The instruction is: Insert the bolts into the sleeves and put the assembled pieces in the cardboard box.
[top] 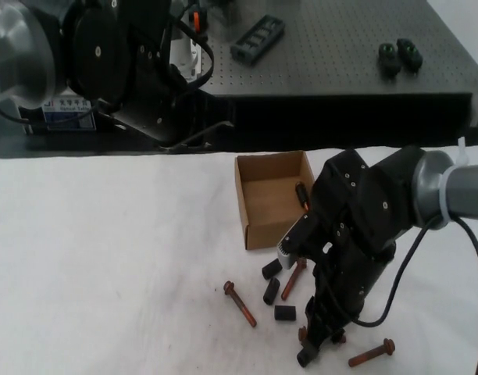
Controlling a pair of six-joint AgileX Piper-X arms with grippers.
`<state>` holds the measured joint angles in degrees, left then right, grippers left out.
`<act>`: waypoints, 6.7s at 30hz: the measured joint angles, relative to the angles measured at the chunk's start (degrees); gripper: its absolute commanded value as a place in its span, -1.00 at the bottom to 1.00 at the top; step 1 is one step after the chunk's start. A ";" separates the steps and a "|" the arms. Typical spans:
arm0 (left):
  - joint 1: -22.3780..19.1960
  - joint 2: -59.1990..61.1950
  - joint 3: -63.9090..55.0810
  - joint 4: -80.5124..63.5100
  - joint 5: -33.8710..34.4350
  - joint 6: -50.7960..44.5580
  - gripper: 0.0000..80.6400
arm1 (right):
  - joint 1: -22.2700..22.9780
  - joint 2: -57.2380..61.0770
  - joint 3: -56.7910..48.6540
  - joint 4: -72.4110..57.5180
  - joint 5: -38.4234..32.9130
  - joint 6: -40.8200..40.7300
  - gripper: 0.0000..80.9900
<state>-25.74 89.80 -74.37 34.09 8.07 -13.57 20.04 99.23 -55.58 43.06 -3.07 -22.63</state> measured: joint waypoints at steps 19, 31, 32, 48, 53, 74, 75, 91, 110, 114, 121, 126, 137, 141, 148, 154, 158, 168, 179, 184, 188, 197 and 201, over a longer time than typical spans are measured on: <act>0.00 0.00 0.00 0.00 2.13 2.20 -0.35 | 0.10 1.52 -0.51 0.23 3.07 -0.28 -0.34; 0.00 0.00 0.00 0.00 2.49 2.34 -0.35 | 2.81 2.40 0.20 0.62 2.51 -0.51 -0.34; 0.00 0.00 0.00 0.00 2.49 2.34 -0.35 | 2.81 2.40 0.20 0.63 2.57 -0.51 -0.36; -1.17 0.59 0.00 1.58 11.23 8.09 -0.33 | 0.65 1.08 1.14 -2.81 3.61 4.09 -0.93; -4.56 5.69 -0.20 1.66 12.96 9.92 -0.33 | -5.05 -2.63 1.79 -2.54 4.21 7.98 -0.93; -13.67 33.21 -19.85 19.44 3.72 17.81 -0.33 | -17.57 -23.58 2.48 5.40 1.66 11.22 -0.93; -13.78 33.35 -20.05 19.55 3.63 17.87 -0.33 | -17.61 -23.58 2.48 5.40 1.66 11.22 -0.93; -14.59 34.71 -20.48 20.91 5.49 17.72 -0.80 | -17.70 -24.65 6.91 5.03 0.36 12.17 -0.93; -10.26 -3.12 10.03 -14.35 28.11 4.30 -0.98 | -16.52 -36.81 10.47 -24.46 -22.37 34.52 -0.93; -10.43 -8.80 17.28 -25.27 34.03 1.03 -0.98 | -11.78 -38.44 12.53 -40.54 -26.81 45.98 -0.93; -10.43 -12.81 17.98 -30.14 35.36 0.01 -0.98 | -5.58 -38.44 12.71 -51.33 -27.24 51.72 -0.93; -10.43 -13.29 17.98 -30.14 35.31 0.76 -0.98 | -5.23 -38.44 12.71 -51.79 -24.89 52.41 -0.93; -10.43 -13.29 17.98 -30.14 30.66 1.02 -0.98 | -5.23 -38.44 12.71 -50.05 -22.20 52.41 -0.93; -10.43 -13.29 17.98 -30.14 30.32 1.23 -0.98 | -5.23 -38.44 12.71 -50.05 -22.09 52.41 -0.93; -10.43 -13.29 18.02 -30.14 30.32 3.51 -0.98 | -5.23 -38.44 12.71 -48.26 -22.87 52.41 -0.93; -10.43 -13.29 18.13 -30.00 30.81 5.79 -0.98 | -5.23 -38.44 12.71 -46.63 -24.86 52.41 -0.93; -10.43 -13.29 18.13 -29.90 31.06 6.50 -0.98 | -5.23 -38.44 12.71 -46.45 -26.55 52.41 -0.92; -10.43 -13.29 18.13 -34.09 30.66 9.92 -0.98 | -5.78 -38.59 12.71 -46.18 -29.19 52.41 0.06; -10.43 -13.29 18.13 -40.73 21.94 10.45 -0.98 | -13.61 -44.15 12.71 -45.88 -29.63 52.41 0.06; -10.43 -13.29 18.13 -47.40 18.23 10.45 -0.98 | -19.88 -51.57 12.71 -37.60 -30.19 47.13 0.06; -10.43 -11.86 18.13 -50.86 13.01 8.20 -0.98 | -22.71 -52.13 12.71 -32.32 -30.15 44.91 0.06; -10.43 0.95 15.51 -56.95 7.46 -7.84 -0.98 | -24.36 -52.13 12.71 -28.29 -26.81 41.46 -0.05; -10.43 9.31 2.80 -37.97 1.14 -11.27 -0.98 | -24.58 -52.13 12.71 -24.56 -23.94 39.00 -0.05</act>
<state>-36.17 99.11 -71.57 -3.88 9.21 -24.84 -4.55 47.10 -42.87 18.50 -27.02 16.37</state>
